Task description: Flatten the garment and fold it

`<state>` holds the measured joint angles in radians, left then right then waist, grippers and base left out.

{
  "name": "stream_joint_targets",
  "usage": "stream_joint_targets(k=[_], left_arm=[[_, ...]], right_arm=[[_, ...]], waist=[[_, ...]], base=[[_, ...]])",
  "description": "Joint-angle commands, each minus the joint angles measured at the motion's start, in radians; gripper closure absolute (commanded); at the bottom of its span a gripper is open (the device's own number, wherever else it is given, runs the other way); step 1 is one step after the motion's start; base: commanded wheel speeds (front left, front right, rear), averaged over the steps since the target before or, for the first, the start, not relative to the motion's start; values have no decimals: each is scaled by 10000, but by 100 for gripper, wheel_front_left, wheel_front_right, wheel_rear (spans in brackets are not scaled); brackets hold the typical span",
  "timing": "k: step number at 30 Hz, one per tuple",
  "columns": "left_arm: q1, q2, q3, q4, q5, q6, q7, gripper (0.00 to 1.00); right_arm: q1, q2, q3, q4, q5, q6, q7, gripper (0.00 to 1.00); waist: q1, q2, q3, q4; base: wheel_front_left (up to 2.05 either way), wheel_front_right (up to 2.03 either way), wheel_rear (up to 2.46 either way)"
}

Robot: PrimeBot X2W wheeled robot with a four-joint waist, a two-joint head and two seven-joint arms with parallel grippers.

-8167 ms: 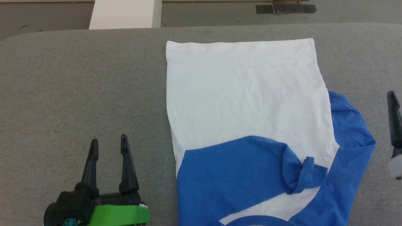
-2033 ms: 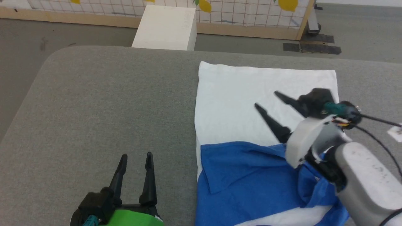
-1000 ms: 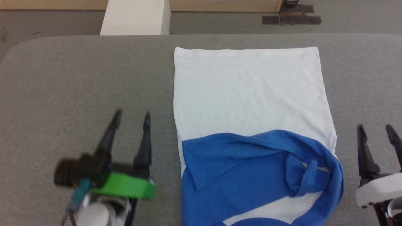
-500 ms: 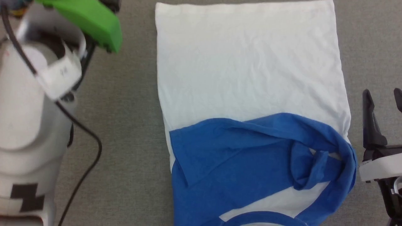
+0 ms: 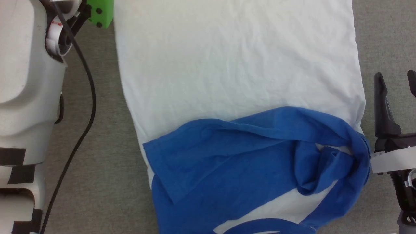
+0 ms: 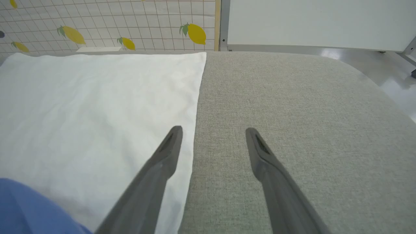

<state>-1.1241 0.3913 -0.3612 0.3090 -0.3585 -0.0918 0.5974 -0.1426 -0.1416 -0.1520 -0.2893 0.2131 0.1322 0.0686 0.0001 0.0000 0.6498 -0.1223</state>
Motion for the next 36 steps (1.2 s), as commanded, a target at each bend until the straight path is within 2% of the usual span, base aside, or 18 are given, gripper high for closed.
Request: stream_joint_targets(k=[1,5,6,7,10,16,18,23,24,26,28,33,36], left_arm=[[-42,130,4,40,-76,-12,106,0],[255,377,-79,290,7,124,494,0],[338,431,-124,354,-8,115,674,58],[466,476,-160,422,-88,102,949,100],[705,479,-29,296,-270,257,1008,100],[1105,369,63,45,-323,396,124,100],[1202,278,63,71,-375,414,-89,100],[1284,143,-14,112,-468,365,-350,100],[1243,93,-68,113,-470,340,-429,100],[1166,8,-134,106,-480,311,-493,100],[1063,-108,-176,105,-507,307,-558,100],[749,-394,-368,118,-501,268,-657,100],[532,-636,-533,190,-479,235,-760,100]], right_arm=[[-174,-12,33,53,108,-15,-80,0],[-236,-59,26,189,166,-15,-117,0],[-240,-70,18,209,171,-15,-122,0],[-243,-84,3,226,177,-15,-130,0],[-276,-159,-59,198,178,-15,-109,0],[-714,-650,-363,-145,431,-15,76,0],[-1103,-951,-462,-407,680,-15,336,0],[-2867,-2201,-546,-768,1553,-15,1552,0],[-3834,-2737,-499,-654,1878,-15,2255,0],[-4834,-3258,-248,-258,2213,-15,3077,0],[-5895,-3471,-2,389,2622,-15,3898,0],[-8051,-3542,672,2274,2662,-15,5617,0],[-8995,-3071,780,3443,2328,-15,6254,0]], waist=[[-1,0,604,-543],[-1,0,801,-659],[-1,0,817,-665],[-1,0,826,-662],[-1,0,791,-599],[-1,0,338,-328],[-1,0,192,-277],[-1,0,34,-217],[-1,0,42,-163],[-1,0,90,-78],[-1,0,177,16],[-1,0,506,316],[-1,0,745,579]], base=[[0,0,0],[0,0,0],[0,0,0],[0,0,0],[0,0,0],[0,0,0],[0,0,0],[0,0,0],[0,0,0],[0,0,0],[0,0,0],[0,0,0],[0,0,0]])
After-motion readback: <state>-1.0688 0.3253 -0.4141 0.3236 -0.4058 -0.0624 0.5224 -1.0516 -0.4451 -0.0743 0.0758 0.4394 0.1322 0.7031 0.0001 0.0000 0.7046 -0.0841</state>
